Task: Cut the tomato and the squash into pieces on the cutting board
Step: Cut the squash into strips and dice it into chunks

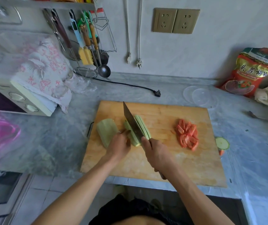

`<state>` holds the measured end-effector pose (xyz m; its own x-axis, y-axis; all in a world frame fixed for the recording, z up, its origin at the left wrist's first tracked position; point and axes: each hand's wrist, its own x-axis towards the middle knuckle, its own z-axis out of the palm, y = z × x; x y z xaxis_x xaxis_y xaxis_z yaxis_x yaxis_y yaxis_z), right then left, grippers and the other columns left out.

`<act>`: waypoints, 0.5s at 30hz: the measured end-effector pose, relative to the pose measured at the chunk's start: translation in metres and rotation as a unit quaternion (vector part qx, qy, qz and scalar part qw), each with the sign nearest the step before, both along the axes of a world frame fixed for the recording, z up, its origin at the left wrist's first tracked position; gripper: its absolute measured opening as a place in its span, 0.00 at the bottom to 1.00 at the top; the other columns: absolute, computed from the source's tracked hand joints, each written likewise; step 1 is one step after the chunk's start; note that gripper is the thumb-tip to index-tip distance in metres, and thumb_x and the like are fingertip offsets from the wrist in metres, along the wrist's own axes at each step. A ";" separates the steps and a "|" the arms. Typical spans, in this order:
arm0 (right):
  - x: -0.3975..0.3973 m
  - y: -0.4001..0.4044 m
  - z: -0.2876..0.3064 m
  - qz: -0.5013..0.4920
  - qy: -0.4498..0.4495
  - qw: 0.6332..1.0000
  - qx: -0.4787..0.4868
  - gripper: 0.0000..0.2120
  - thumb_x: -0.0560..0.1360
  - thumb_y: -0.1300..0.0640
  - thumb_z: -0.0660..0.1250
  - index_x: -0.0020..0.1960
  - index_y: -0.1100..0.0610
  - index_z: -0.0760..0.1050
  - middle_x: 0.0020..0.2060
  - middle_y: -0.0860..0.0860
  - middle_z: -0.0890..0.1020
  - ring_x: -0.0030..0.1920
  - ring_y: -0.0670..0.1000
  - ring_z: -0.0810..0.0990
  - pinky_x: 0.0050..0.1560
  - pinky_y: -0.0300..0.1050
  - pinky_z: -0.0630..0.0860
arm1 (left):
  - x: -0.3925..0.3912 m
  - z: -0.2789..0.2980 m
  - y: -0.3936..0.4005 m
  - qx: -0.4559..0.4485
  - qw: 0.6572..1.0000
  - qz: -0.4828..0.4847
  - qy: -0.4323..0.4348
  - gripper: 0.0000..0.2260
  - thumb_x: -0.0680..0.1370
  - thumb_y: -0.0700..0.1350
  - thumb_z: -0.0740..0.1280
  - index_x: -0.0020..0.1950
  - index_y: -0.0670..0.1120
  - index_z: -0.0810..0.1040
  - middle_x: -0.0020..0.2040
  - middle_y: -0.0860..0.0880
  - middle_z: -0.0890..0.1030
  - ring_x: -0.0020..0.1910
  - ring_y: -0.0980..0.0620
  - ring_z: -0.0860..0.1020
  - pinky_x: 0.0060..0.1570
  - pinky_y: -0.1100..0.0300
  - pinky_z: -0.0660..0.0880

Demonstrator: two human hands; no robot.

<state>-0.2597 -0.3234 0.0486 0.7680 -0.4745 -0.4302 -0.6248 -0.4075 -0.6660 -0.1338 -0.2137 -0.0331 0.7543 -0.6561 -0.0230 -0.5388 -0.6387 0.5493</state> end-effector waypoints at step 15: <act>-0.008 0.013 -0.007 0.044 0.012 0.998 -0.041 0.20 0.84 0.43 0.50 0.36 0.48 0.64 0.32 0.52 0.73 0.35 0.58 0.74 0.32 0.49 0.68 | -0.025 -0.024 -0.012 -0.132 0.985 0.057 0.098 0.22 0.76 0.28 0.61 0.68 0.42 0.77 0.70 0.49 0.75 0.71 0.53 0.71 0.64 0.68 0.67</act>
